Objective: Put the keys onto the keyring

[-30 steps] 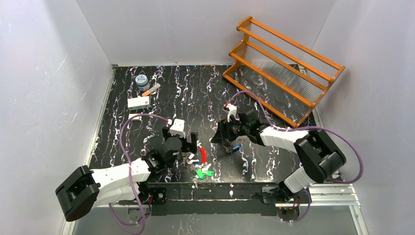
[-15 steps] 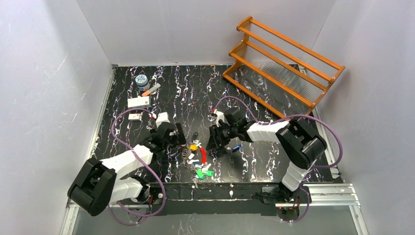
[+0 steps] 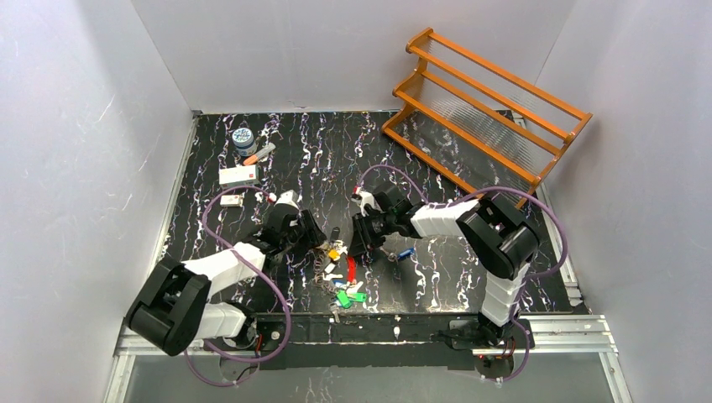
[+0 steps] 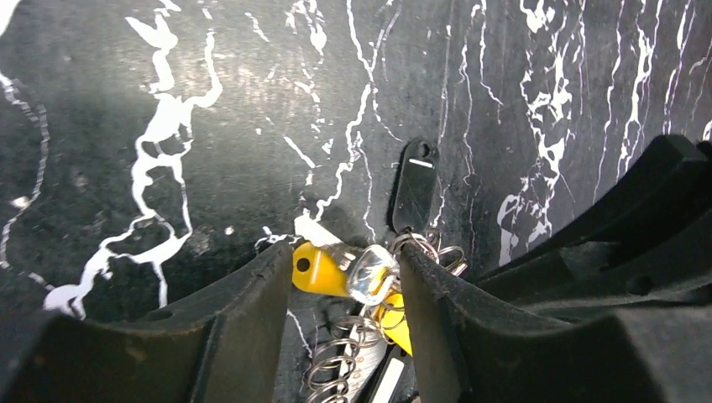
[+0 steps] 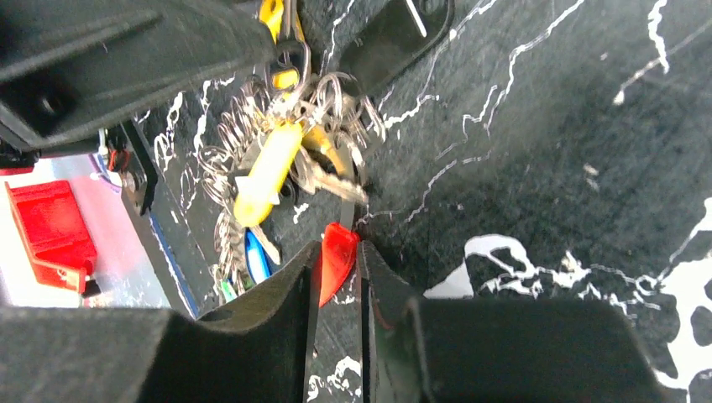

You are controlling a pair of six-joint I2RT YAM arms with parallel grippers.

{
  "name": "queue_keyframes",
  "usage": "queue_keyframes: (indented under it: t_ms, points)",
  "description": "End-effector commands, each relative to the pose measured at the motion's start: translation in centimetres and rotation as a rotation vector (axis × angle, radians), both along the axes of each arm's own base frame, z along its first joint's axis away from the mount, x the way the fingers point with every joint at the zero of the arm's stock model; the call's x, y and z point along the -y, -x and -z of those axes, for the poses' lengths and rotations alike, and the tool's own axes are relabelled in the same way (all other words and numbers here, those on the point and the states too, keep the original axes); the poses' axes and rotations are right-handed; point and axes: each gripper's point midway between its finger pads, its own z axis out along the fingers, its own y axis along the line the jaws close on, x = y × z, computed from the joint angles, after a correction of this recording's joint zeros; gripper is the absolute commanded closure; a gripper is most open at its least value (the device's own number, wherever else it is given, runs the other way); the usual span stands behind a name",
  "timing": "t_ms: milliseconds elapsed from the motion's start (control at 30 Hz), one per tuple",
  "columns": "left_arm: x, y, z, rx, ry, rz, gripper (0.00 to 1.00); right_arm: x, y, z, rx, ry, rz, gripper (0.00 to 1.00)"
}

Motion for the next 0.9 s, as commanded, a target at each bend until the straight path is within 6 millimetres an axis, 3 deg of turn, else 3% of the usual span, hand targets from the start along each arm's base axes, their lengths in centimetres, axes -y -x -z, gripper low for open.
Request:
queue_keyframes:
  t_ms: [0,167,400,700,867]
  points:
    - [0.3,3.2,2.9,-0.165,-0.005,0.074,0.53,-0.2,-0.5,1.6,0.007,0.092,0.014,0.71]
    - [0.4,3.0,3.0,-0.158,-0.014,0.085,0.58,0.3,-2.0,2.9,0.057,0.212,0.049,0.77]
    - [1.6,1.1,1.9,-0.098,0.01,0.11,0.67,1.0,-2.9,1.8,0.131,0.237,0.066,0.77]
    - [4.4,-1.5,2.2,-0.085,0.046,0.193,0.79,2.6,-1.2,2.2,0.063,0.271,0.105,0.77]
    - [5.4,-2.4,2.1,-0.069,0.062,0.235,0.77,3.3,-0.5,1.1,0.049,0.26,0.13,0.75]
